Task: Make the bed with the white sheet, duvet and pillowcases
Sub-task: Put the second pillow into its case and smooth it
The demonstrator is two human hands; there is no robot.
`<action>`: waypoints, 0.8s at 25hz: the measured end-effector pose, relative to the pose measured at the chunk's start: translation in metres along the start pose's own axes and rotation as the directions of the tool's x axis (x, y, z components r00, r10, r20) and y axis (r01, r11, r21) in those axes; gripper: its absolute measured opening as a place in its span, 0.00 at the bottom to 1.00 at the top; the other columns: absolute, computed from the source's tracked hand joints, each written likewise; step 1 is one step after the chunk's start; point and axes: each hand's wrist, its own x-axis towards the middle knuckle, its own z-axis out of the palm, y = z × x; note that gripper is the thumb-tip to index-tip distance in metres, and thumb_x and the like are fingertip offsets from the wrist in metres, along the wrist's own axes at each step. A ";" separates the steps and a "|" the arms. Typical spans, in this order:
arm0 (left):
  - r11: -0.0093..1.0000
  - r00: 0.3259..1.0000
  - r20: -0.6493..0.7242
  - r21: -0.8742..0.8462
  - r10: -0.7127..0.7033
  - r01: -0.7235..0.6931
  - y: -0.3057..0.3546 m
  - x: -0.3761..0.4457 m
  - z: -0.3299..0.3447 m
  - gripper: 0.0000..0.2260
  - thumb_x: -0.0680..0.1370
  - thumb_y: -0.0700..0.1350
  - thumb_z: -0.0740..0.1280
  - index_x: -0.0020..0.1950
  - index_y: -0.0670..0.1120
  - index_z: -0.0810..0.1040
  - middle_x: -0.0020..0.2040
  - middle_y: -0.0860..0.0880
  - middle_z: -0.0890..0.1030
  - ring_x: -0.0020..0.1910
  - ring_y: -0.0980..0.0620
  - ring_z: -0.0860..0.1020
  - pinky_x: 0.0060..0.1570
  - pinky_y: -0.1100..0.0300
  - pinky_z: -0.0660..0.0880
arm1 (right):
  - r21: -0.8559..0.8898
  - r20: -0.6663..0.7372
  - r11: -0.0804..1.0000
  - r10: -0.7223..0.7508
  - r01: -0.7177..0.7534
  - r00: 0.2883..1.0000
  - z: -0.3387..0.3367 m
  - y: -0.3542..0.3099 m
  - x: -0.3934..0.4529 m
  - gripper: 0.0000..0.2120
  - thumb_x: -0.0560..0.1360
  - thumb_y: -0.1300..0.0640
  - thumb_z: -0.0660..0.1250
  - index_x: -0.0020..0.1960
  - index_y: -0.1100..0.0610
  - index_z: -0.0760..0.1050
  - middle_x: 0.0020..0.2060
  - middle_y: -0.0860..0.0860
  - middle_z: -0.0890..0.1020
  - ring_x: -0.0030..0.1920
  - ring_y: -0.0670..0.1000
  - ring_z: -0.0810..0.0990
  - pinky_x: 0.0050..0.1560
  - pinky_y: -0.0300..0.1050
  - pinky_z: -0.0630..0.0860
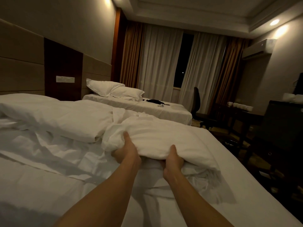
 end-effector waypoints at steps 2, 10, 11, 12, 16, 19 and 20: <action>0.999 0.998 0.038 -0.021 -0.043 0.043 0.000 -0.008 0.006 0.53 0.58 0.70 0.79 0.73 0.42 0.67 0.59 0.46 0.77 0.54 0.43 0.78 0.57 0.45 0.78 | -0.060 -0.007 0.996 -0.068 0.068 0.998 0.001 -0.001 -0.002 0.25 0.80 0.51 0.68 0.74 0.56 0.68 0.68 0.54 0.75 0.62 0.59 0.77 0.62 0.60 0.77; 0.991 0.991 -0.008 -0.014 -0.135 0.134 -0.006 0.009 0.007 0.40 0.68 0.61 0.78 0.71 0.41 0.69 0.65 0.42 0.76 0.58 0.39 0.77 0.59 0.43 0.77 | 0.065 -0.063 0.998 -0.012 0.016 0.998 -0.026 -0.051 0.020 0.27 0.81 0.48 0.66 0.76 0.57 0.63 0.62 0.55 0.75 0.54 0.58 0.78 0.47 0.57 0.82; 0.986 0.986 0.018 -0.044 -0.163 0.164 -0.012 0.006 0.006 0.43 0.66 0.62 0.79 0.72 0.42 0.68 0.64 0.43 0.75 0.57 0.41 0.76 0.59 0.43 0.77 | 0.014 -0.068 1.000 -0.012 0.013 0.998 -0.032 -0.055 0.020 0.28 0.81 0.47 0.66 0.76 0.57 0.62 0.60 0.55 0.75 0.53 0.57 0.78 0.46 0.56 0.81; 0.983 0.985 0.039 -0.072 -0.166 0.168 -0.014 0.003 0.006 0.45 0.64 0.62 0.80 0.73 0.43 0.67 0.61 0.45 0.75 0.56 0.42 0.75 0.60 0.43 0.77 | -0.038 -0.059 0.999 -0.025 0.023 0.998 -0.036 -0.057 0.019 0.28 0.80 0.47 0.67 0.75 0.57 0.63 0.58 0.54 0.75 0.53 0.57 0.77 0.49 0.57 0.81; 0.994 0.994 0.008 -0.020 -0.108 0.108 -0.002 0.004 0.009 0.42 0.69 0.62 0.77 0.74 0.42 0.66 0.66 0.43 0.75 0.60 0.41 0.76 0.58 0.47 0.76 | -0.286 0.000 0.945 -0.162 0.155 0.987 -0.044 -0.056 0.017 0.24 0.82 0.47 0.64 0.73 0.59 0.69 0.65 0.56 0.76 0.62 0.60 0.77 0.64 0.59 0.76; 0.998 0.997 -0.022 0.005 -0.068 0.068 0.000 0.000 0.010 0.35 0.74 0.59 0.74 0.72 0.40 0.69 0.66 0.42 0.76 0.61 0.40 0.77 0.51 0.51 0.74 | -0.510 0.060 0.808 -0.307 0.293 0.950 -0.064 -0.062 0.012 0.20 0.83 0.48 0.61 0.63 0.64 0.77 0.57 0.58 0.80 0.58 0.60 0.78 0.63 0.56 0.75; 0.997 0.996 -0.025 -0.004 -0.080 0.080 -0.003 -0.002 0.010 0.35 0.74 0.60 0.74 0.72 0.40 0.69 0.66 0.42 0.76 0.61 0.40 0.77 0.51 0.51 0.73 | -0.583 0.097 0.738 -0.351 0.339 0.931 -0.074 -0.065 0.014 0.19 0.83 0.48 0.61 0.53 0.63 0.80 0.49 0.58 0.82 0.50 0.58 0.80 0.60 0.57 0.77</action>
